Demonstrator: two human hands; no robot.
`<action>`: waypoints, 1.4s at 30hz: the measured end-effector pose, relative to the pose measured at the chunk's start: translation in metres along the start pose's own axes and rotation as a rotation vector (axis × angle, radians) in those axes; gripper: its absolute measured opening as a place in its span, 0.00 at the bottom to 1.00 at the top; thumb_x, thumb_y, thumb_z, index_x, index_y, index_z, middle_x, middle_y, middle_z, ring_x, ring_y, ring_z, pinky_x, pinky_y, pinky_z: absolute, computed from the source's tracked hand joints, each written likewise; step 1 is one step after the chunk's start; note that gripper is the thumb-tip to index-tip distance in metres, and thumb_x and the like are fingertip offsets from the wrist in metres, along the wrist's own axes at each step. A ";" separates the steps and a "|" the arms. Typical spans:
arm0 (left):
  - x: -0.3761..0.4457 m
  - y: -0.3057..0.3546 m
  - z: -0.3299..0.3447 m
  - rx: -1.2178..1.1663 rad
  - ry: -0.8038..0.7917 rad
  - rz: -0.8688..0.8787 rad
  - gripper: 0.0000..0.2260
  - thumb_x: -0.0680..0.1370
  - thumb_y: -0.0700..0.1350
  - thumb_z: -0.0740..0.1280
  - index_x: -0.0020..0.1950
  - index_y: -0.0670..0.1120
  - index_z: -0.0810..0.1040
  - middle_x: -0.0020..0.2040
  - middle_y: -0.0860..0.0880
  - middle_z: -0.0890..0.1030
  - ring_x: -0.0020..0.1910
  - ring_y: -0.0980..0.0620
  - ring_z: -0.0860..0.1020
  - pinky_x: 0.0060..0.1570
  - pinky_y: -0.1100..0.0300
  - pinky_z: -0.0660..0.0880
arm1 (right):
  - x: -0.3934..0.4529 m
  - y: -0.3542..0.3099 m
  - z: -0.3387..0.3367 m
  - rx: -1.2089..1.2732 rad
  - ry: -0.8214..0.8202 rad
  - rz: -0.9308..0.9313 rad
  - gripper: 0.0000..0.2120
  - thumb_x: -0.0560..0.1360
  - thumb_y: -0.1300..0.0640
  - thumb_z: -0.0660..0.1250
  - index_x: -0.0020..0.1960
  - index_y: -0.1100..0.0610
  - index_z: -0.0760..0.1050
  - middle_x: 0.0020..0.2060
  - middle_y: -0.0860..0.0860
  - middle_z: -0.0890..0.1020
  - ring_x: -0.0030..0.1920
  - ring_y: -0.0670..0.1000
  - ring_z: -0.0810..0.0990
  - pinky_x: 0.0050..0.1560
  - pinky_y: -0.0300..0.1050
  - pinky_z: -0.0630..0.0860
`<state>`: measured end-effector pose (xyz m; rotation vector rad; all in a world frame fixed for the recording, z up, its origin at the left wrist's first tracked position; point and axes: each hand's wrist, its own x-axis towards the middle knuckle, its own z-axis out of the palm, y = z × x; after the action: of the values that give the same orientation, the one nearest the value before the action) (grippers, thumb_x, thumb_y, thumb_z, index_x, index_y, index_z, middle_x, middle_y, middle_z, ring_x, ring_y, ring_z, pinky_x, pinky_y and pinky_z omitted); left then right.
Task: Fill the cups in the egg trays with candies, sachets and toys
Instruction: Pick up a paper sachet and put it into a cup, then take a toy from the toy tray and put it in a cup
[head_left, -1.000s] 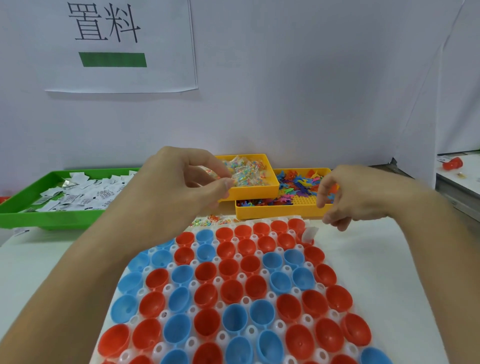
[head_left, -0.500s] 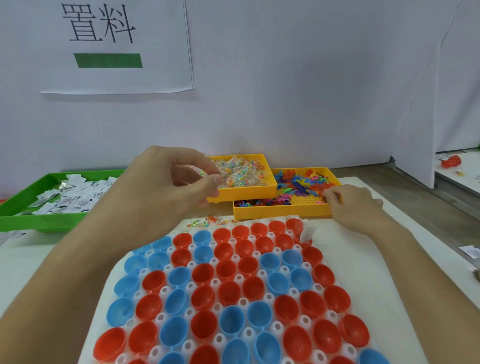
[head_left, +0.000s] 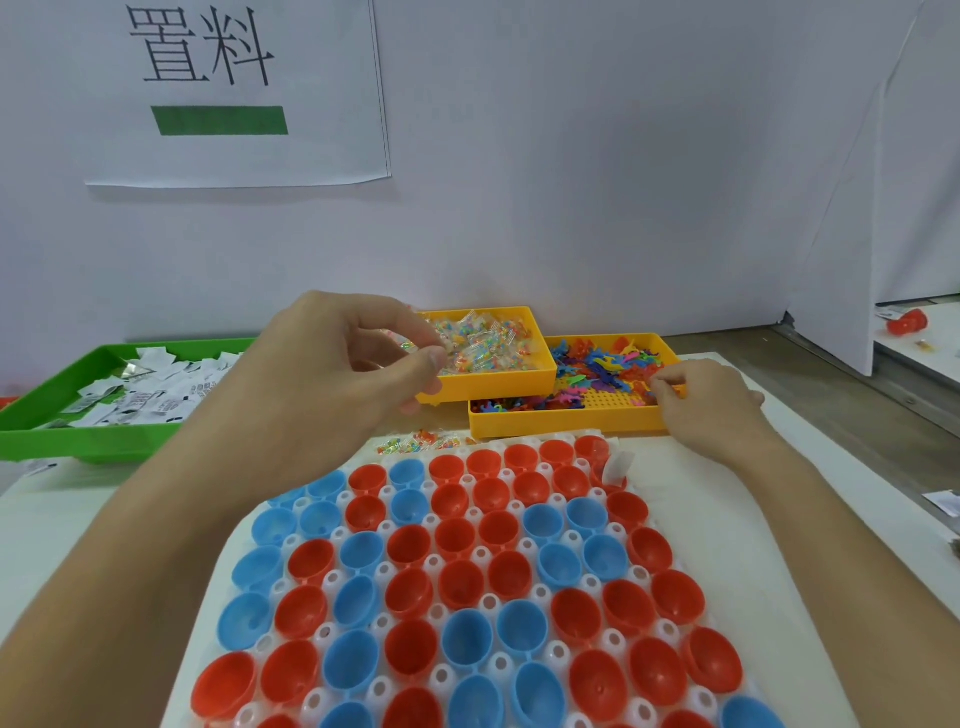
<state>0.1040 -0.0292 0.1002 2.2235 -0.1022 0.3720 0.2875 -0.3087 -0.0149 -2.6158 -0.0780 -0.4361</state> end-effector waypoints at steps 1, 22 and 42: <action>0.000 0.000 0.000 0.001 0.000 0.001 0.06 0.73 0.54 0.68 0.44 0.54 0.83 0.38 0.54 0.86 0.37 0.56 0.84 0.37 0.59 0.72 | -0.001 0.000 0.000 0.004 0.032 -0.005 0.10 0.81 0.56 0.62 0.52 0.49 0.82 0.53 0.50 0.81 0.58 0.55 0.72 0.51 0.49 0.57; 0.000 0.000 0.000 0.023 0.006 0.011 0.08 0.73 0.56 0.67 0.44 0.54 0.82 0.38 0.55 0.86 0.37 0.57 0.84 0.37 0.60 0.71 | -0.003 -0.004 -0.007 0.100 0.094 -0.008 0.10 0.78 0.65 0.67 0.57 0.58 0.84 0.60 0.56 0.81 0.63 0.58 0.76 0.61 0.49 0.69; -0.002 0.008 0.006 0.079 -0.018 0.000 0.06 0.73 0.55 0.68 0.45 0.56 0.83 0.39 0.56 0.85 0.39 0.57 0.84 0.39 0.65 0.78 | -0.017 -0.050 -0.045 0.689 -0.057 -0.161 0.12 0.72 0.65 0.75 0.46 0.48 0.81 0.41 0.46 0.85 0.43 0.45 0.84 0.45 0.40 0.81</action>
<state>0.1022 -0.0387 0.1024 2.3049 -0.0987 0.3623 0.2516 -0.2850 0.0394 -1.9468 -0.3876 -0.3152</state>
